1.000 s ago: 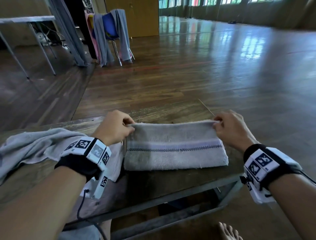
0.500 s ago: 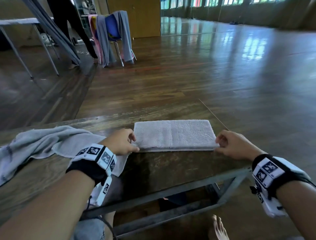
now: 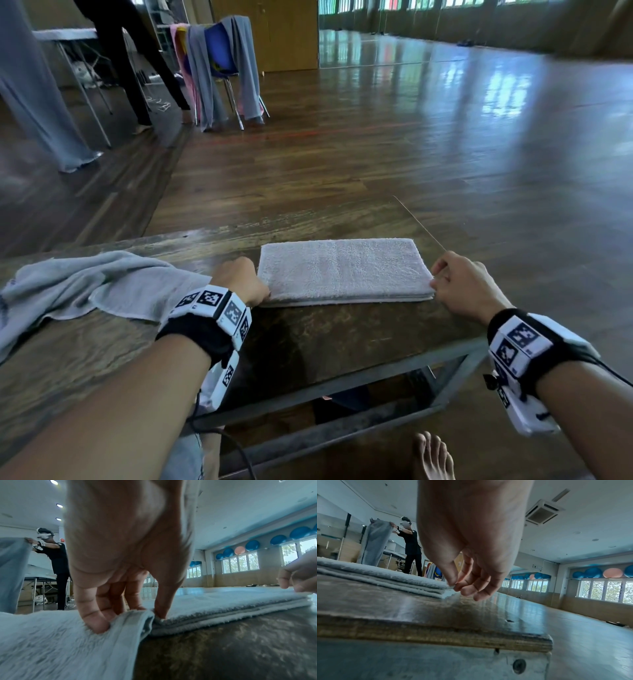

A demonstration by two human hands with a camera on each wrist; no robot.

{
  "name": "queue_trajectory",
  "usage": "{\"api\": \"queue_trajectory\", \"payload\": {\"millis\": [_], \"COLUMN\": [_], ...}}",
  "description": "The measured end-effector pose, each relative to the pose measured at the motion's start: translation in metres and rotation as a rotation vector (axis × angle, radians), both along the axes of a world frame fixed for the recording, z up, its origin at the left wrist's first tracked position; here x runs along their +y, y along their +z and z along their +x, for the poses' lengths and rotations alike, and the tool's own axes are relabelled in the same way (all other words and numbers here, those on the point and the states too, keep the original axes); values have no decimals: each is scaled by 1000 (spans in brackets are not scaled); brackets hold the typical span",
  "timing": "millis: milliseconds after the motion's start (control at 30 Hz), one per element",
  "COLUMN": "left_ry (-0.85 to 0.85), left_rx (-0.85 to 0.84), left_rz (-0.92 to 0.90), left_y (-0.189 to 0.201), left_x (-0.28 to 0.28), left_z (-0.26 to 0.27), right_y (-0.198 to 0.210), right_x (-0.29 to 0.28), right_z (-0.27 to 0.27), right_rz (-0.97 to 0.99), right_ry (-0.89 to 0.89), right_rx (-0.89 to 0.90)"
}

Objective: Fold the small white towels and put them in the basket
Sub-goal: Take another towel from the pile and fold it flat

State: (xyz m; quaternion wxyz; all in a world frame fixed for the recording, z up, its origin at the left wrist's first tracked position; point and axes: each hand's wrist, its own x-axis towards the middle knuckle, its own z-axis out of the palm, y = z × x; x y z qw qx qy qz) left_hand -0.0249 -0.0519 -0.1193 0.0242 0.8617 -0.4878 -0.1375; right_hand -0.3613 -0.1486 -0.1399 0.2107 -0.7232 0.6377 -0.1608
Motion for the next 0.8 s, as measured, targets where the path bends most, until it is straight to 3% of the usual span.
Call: {"api": "queue_trajectory", "payload": {"millis": [100,167,233,300,467,533,667,733,800], "left_ry": [-37,-178,-389,-517,-506,-533,-557,-563,-526], "left_rx": [-81,-97,18,79,-7,-6,23,13,33], "left_rz": [-41,-195,-244,-146,-78,-125,-358,-265,-88], "left_y": [4,2,-4,-10,-11,-9,-14,-26,-41], "left_x": [1,0,-3,-2,0,4,11,13,15], "left_z": [-6,-16,-27,-39,-49,-58,-83,-90,-92], "right_y": [1,2,2,0,17,20,19,10,-6], "right_x": [6,10,16,20,23,30,51,54,55], "right_z": [5,14,26,37,51,57,75,81,84], "right_rz": [-125,-242,-174,-44,31,-67,-316,-234,-87], "right_ry": [-4,125,364,515,511,498,470,588,671], "right_rx": [143,133,107,194,376,435,159,65,125]}}
